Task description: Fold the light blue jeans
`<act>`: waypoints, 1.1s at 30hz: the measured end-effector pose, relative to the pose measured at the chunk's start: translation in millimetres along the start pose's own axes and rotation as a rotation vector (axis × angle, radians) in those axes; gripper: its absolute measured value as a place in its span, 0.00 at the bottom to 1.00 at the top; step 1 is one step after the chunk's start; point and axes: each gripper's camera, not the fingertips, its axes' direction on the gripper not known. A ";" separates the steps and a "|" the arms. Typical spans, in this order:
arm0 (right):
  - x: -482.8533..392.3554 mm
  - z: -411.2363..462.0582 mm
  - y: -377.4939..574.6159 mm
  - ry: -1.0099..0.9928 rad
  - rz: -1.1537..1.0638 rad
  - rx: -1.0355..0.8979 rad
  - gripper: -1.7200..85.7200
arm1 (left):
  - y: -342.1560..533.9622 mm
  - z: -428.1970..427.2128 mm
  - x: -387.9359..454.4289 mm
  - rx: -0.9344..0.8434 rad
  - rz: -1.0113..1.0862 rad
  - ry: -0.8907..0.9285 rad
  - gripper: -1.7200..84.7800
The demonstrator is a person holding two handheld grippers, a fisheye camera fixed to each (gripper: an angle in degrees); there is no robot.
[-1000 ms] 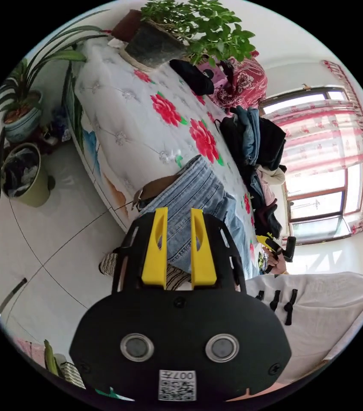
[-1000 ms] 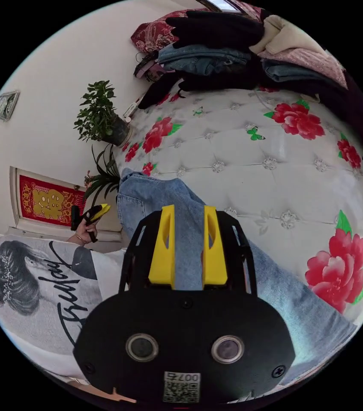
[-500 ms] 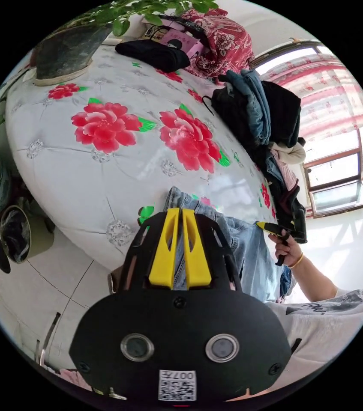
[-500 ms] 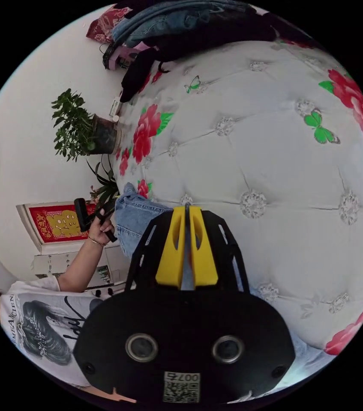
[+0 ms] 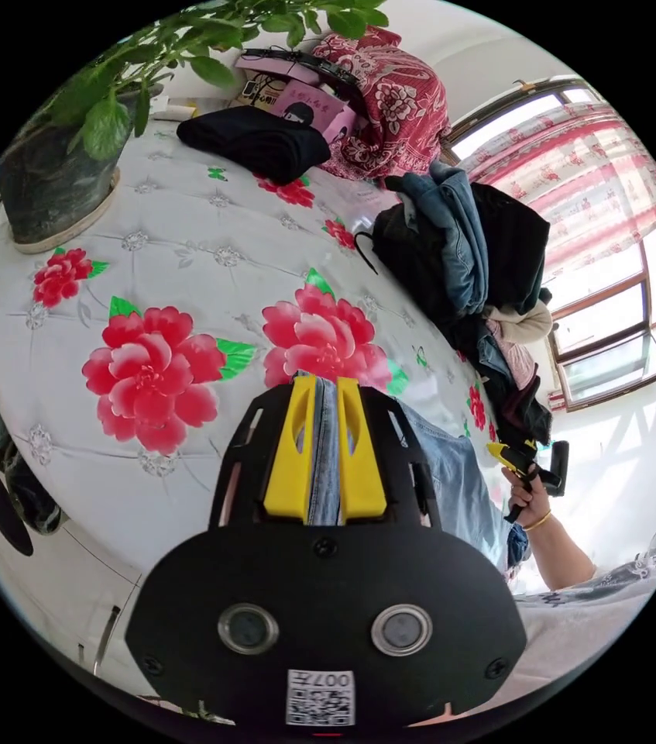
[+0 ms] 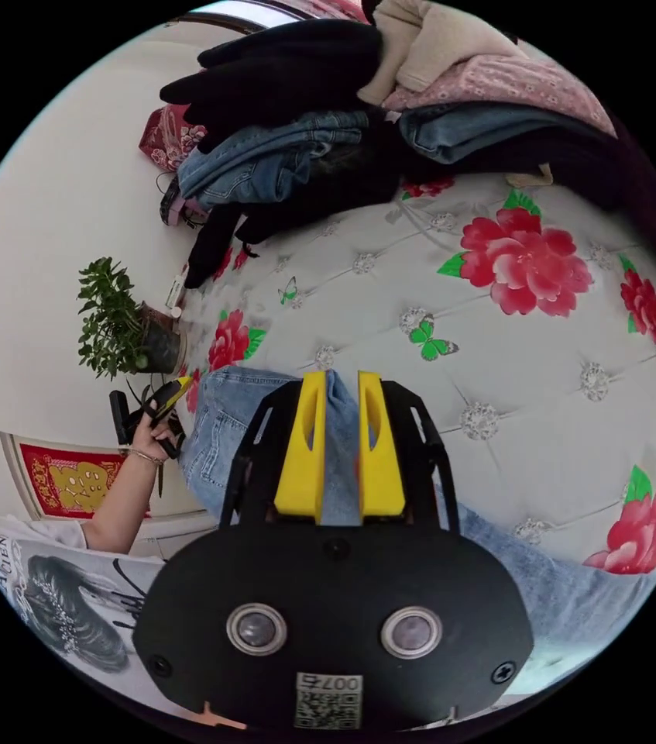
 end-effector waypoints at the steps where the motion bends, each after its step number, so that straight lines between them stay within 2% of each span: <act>1: 3.4 -7.3 7.8 -0.006 0.004 0.015 0.06 | 3.1 -5.4 -2.0 -0.002 0.008 0.004 0.09; 4: 32.5 -46.0 61.7 -0.010 0.100 0.092 0.07 | 30.1 -29.6 -13.3 -0.039 0.018 0.049 0.10; 8: 86.8 -113.5 175.1 0.024 0.396 0.273 0.08 | 85.4 -58.7 -29.5 -0.070 -0.045 0.071 0.11; 14: 141.0 -205.4 349.8 0.213 0.851 0.611 0.10 | 136.9 -80.5 -81.1 0.003 -0.320 0.213 0.11; 16: 156.8 -217.5 395.3 0.208 0.979 0.707 0.11 | 148.9 -87.2 -91.5 0.054 -0.394 0.228 0.11; 20: 180.4 -210.4 468.0 0.068 1.155 0.927 0.11 | 176.5 -99.4 -95.6 0.128 -0.490 0.271 0.13; 26: 183.0 -191.4 490.9 -0.040 1.161 1.111 0.08 | 205.4 -103.6 -89.1 0.109 -0.490 0.260 0.15; 30: 190.1 -198.0 474.2 -0.123 1.189 1.071 0.03 | 221.3 -103.9 -91.6 0.133 -0.513 0.287 0.16; 31: 187.6 -202.6 468.9 -0.121 1.166 1.068 0.03 | 223.4 -104.9 -91.5 0.136 -0.520 0.294 0.16; 33: 163.8 -227.8 435.3 -0.116 0.953 1.049 0.02 | 232.2 -111.6 -89.2 0.144 -0.525 0.301 0.16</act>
